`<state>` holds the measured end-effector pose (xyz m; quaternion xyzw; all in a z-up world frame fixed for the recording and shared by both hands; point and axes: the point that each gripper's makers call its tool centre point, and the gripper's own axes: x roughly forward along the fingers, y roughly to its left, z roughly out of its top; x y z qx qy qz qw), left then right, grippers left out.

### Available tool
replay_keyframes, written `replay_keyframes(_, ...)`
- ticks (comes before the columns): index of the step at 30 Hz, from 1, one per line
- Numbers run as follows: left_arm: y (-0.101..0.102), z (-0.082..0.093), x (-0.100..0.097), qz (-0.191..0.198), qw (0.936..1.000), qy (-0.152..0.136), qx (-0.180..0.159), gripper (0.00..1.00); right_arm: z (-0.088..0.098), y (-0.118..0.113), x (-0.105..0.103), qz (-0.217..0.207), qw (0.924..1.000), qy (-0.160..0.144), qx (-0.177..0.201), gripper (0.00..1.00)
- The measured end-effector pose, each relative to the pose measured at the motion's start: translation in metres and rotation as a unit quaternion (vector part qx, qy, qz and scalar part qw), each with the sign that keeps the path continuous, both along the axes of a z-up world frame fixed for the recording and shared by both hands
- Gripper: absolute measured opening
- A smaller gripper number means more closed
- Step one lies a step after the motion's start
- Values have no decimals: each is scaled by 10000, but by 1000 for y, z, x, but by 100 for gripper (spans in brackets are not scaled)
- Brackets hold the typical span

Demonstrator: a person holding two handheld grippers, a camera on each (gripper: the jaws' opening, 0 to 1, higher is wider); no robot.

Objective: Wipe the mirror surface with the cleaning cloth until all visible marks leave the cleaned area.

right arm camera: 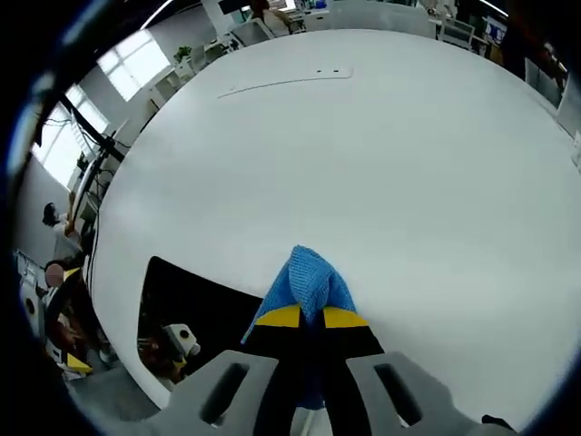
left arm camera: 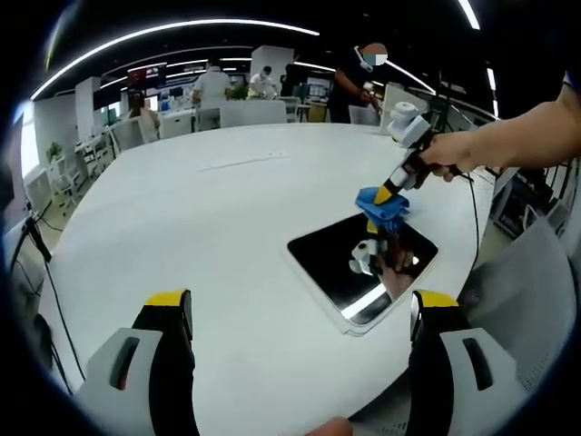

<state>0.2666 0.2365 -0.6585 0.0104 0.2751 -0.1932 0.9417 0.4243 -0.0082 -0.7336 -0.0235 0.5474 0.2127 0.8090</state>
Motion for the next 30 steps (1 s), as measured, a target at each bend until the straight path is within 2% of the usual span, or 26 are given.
replay_keyframes(9,7,2,1,71,10000,-2,25,99,2,-1,1,48,10000,-52,24,0)
replay_keyframes(14,11,1,0,70,10000,12,52,99,11,-5,-1,-80,9997,-55,218,0)
replay_keyframes(17,15,2,1,66,9999,-4,81,99,18,-13,0,-152,9993,-149,305,1)
replay_keyframes(23,17,4,2,68,9999,-43,131,99,24,-33,-7,-111,9989,-91,456,1)
replay_keyframes(27,16,5,3,61,9999,-65,146,99,31,-52,-10,-249,9984,-105,494,1)
replay_keyframes(30,16,5,3,60,9998,-78,155,99,34,-63,-15,-421,9974,58,575,1)
